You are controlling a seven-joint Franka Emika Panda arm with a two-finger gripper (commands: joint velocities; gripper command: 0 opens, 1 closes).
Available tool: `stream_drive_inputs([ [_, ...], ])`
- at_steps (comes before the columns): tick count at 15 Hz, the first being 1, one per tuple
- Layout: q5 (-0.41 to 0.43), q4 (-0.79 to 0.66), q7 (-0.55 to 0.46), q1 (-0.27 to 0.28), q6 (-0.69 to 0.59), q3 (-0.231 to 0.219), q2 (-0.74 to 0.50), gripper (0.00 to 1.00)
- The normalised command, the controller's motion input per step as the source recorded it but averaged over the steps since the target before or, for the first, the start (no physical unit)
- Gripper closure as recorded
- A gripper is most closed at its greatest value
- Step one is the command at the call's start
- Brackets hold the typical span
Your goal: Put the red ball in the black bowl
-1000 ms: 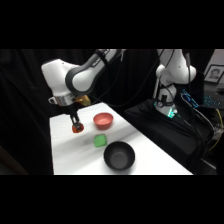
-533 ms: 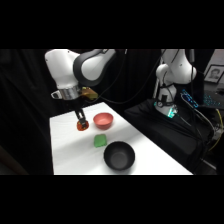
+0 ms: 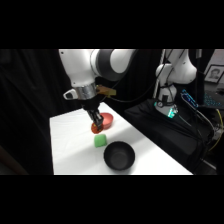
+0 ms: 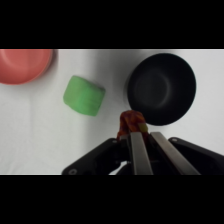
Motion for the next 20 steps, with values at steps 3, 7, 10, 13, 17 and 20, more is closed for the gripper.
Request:
stream_drive_inputs([
  [3,-0.003,-0.44,-0.09,0.086,0.30,0.055,-0.31,0.97],
  [7,-0.011,-0.41,-0.08,0.085,0.34,0.061,-0.25,0.97],
  [10,-0.004,-0.35,-0.07,0.064,0.30,0.055,-0.22,0.97],
  [13,0.017,-0.30,-0.10,0.038,0.30,0.052,-0.18,0.97],
  [17,0.037,-0.24,-0.15,0.017,0.32,0.049,-0.10,0.96],
  [20,0.052,-0.18,-0.16,0.009,0.28,0.045,-0.04,0.96],
])
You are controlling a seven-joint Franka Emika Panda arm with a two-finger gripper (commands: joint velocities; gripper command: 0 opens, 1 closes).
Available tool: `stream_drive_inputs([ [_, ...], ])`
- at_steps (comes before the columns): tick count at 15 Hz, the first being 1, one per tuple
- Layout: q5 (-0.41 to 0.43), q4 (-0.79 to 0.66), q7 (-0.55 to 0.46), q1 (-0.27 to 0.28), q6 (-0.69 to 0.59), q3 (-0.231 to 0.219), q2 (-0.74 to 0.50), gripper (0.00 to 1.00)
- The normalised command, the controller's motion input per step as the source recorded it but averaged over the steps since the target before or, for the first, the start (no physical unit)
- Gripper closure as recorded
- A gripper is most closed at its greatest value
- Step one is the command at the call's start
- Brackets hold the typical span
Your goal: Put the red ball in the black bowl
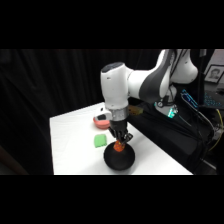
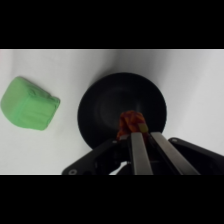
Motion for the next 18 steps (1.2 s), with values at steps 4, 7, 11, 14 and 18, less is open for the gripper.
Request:
stream_drive_inputs([
  [4,0.045,-0.10,-0.14,0.011,0.26,0.037,0.01,0.98],
  [7,0.005,-0.03,-0.11,0.016,0.22,0.021,0.07,0.98],
  [11,-0.026,0.01,-0.08,0.014,0.17,0.011,0.07,0.58],
  [14,-0.014,0.05,-0.07,-0.002,0.03,0.013,0.01,0.32],
  [18,-0.008,0.08,-0.06,-0.013,-0.13,0.010,-0.07,0.02],
])
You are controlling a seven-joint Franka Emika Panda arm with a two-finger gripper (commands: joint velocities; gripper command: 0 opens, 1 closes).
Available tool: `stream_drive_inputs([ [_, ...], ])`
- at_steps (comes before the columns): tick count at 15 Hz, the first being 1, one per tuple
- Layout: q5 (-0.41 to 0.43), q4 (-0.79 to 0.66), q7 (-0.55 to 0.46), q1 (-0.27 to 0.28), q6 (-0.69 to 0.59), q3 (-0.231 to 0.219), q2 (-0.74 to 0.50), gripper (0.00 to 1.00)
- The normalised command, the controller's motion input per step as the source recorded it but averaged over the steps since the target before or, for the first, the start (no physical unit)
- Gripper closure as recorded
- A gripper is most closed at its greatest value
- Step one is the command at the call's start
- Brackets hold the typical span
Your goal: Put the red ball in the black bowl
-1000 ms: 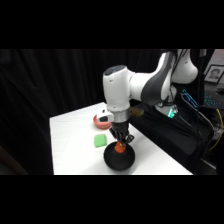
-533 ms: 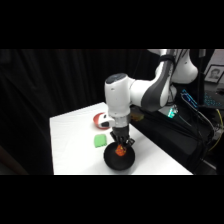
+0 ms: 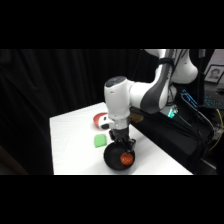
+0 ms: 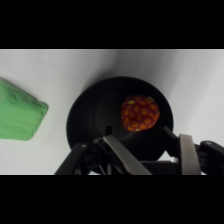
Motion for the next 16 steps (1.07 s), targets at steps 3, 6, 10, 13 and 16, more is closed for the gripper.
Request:
stream_drive_inputs([
  [3,-0.009,0.07,-0.03,-0.020,-0.28,-0.007,-0.19,0.00],
  [6,-0.030,0.06,-0.01,-0.019,-0.34,-0.033,-0.27,0.00],
  [10,-0.038,0.08,0.01,-0.021,-0.36,-0.043,-0.27,0.00],
  [13,-0.041,0.13,0.01,-0.019,-0.35,-0.038,-0.22,0.00],
  [16,-0.043,0.16,0.00,-0.019,-0.32,-0.030,-0.16,0.00],
])
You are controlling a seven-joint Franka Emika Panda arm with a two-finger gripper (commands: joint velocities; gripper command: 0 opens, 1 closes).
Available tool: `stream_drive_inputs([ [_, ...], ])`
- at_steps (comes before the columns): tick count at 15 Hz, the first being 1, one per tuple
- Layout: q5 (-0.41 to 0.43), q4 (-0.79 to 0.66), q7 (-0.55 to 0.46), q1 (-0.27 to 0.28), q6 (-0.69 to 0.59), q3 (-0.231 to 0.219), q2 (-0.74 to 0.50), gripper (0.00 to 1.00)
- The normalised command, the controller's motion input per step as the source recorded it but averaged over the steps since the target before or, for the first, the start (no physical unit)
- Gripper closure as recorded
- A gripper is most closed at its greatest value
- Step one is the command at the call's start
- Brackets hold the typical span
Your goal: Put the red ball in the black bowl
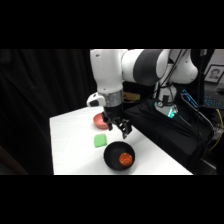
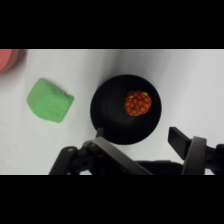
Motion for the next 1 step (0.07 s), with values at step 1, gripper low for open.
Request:
stream_drive_inputs([
  [1,-0.114,0.16,0.06,-0.006,-0.30,-0.037,-0.13,0.00],
])
